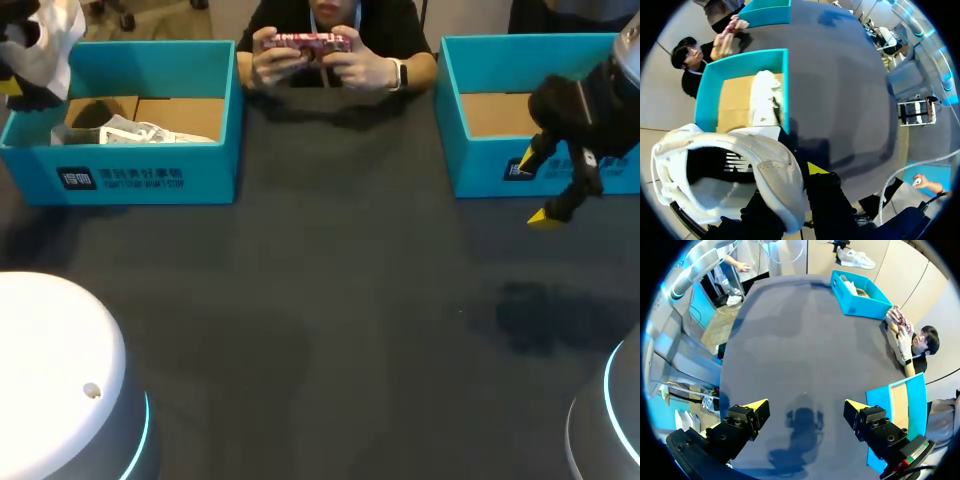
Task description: Take the shoe out of the shoebox, open the shoe tongue, remove and reinsert the insole, then place the shoe into the shoebox
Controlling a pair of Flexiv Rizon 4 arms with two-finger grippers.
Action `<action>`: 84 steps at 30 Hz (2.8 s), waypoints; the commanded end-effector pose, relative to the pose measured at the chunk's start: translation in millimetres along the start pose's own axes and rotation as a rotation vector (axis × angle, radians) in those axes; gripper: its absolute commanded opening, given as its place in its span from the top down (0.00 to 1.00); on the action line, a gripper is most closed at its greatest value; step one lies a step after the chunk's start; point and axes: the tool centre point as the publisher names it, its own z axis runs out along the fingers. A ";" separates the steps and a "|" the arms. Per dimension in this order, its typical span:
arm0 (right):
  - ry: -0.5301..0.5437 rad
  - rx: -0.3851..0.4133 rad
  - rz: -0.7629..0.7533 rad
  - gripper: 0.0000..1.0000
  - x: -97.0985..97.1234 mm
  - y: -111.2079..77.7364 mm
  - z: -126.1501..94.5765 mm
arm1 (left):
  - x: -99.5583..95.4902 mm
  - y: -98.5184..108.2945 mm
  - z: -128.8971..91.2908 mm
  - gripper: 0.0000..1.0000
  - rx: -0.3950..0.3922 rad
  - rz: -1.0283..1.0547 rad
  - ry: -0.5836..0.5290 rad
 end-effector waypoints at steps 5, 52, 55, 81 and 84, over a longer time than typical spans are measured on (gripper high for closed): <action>0.001 0.002 0.000 0.00 -0.9 0.4 0.9 | -71.3 4.8 -9.8 1.00 0.000 -0.015 0.077; 0.001 0.002 0.000 0.00 -0.9 0.4 0.9 | -144.9 28.0 -25.4 1.00 -0.217 0.951 0.016; 0.001 0.002 0.000 0.00 -0.9 0.4 0.9 | -149.9 29.4 -28.3 1.00 -0.243 1.202 0.154; 0.001 0.002 0.000 0.00 -0.9 0.4 0.9 | -161.9 34.2 -32.1 1.00 -0.299 1.492 0.340; 0.001 0.002 0.000 0.00 -0.9 0.4 0.9 | -161.9 34.2 -32.1 1.00 -0.299 1.492 0.340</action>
